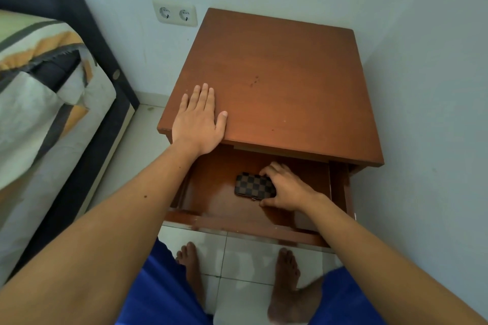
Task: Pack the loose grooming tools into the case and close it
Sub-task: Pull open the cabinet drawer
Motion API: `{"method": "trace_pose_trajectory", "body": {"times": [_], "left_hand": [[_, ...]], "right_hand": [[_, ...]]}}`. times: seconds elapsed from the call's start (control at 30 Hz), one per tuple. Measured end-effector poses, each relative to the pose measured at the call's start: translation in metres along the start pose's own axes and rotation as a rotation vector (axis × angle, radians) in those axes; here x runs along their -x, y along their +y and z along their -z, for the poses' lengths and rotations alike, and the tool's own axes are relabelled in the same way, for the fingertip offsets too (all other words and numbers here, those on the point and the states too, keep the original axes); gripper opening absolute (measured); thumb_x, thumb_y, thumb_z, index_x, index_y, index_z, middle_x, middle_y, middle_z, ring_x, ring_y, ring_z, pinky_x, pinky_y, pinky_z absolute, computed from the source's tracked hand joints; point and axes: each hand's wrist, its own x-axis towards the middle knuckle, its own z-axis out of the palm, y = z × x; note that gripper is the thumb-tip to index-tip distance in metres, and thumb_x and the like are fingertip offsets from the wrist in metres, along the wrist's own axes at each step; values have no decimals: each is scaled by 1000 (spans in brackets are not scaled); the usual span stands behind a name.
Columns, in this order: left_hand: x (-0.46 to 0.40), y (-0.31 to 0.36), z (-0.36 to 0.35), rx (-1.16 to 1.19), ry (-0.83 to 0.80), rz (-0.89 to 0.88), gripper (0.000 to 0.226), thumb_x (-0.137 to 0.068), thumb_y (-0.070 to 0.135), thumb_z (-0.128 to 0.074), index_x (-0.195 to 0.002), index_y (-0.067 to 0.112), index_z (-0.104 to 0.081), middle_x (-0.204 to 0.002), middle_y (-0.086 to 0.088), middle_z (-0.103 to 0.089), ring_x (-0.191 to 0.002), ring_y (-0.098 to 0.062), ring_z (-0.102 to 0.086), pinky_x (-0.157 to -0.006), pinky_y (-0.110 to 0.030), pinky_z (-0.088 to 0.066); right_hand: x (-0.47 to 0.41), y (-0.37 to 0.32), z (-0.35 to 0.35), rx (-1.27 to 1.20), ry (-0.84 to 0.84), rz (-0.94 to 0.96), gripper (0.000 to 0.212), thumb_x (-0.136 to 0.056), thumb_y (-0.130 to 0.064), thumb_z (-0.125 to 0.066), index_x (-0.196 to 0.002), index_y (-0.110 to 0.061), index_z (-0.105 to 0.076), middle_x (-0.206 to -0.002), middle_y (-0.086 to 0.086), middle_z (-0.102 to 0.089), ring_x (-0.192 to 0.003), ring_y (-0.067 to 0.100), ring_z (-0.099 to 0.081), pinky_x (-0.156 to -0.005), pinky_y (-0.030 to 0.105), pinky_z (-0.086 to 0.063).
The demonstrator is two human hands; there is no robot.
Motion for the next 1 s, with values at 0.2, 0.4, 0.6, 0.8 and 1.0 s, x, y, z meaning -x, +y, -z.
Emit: {"method": "trace_pose_trajectory", "body": {"times": [0.2,0.4,0.6,0.8,1.0], "left_hand": [[1,0,1,5,0,-2,75,-109,57,-10,-169,11,-8,-177,-8,-5,-164,-24,-1,-133,-44,0],[1,0,-1,4,3,-4,76,-109,58,-9,-169,12,-9,-177,-8,-6,-164,-24,-1,-133,-45,-1],[0,-1,3,6,-5,-1,76,-109,59,-9,-169,13,-7,-177,-7,-5,-164,-24,0,-132,-44,0],[0,-1,4,15,-17,-2,75,-109,58,-9,-169,13,-6,-177,-6,-3,-164,-22,1,-132,-43,2],[1,-2,2,25,-16,-8,75,-109,57,-10,-169,12,-5,-178,-6,-2,-164,-22,3,-132,-43,3]], "right_hand": [[64,-24,30,-90,148,83,66,-94,-60,-63,-150,-29,-47,-137,-11,-54,-127,11,-52,-105,37,-50],[130,-39,17,-80,147,225,118,-71,-85,-69,-164,-37,-14,-165,-21,-18,-153,2,-17,-125,30,-26],[110,-36,23,243,403,189,140,-66,-90,-63,-167,-16,0,-175,5,8,-162,21,12,-132,45,-2],[84,-31,51,325,420,62,152,-60,-99,-51,-164,-10,15,-172,8,25,-159,24,24,-131,48,3],[58,-17,61,332,497,4,131,-68,-95,-52,-166,-16,-16,-176,2,-9,-162,22,-5,-131,48,-14]]}}
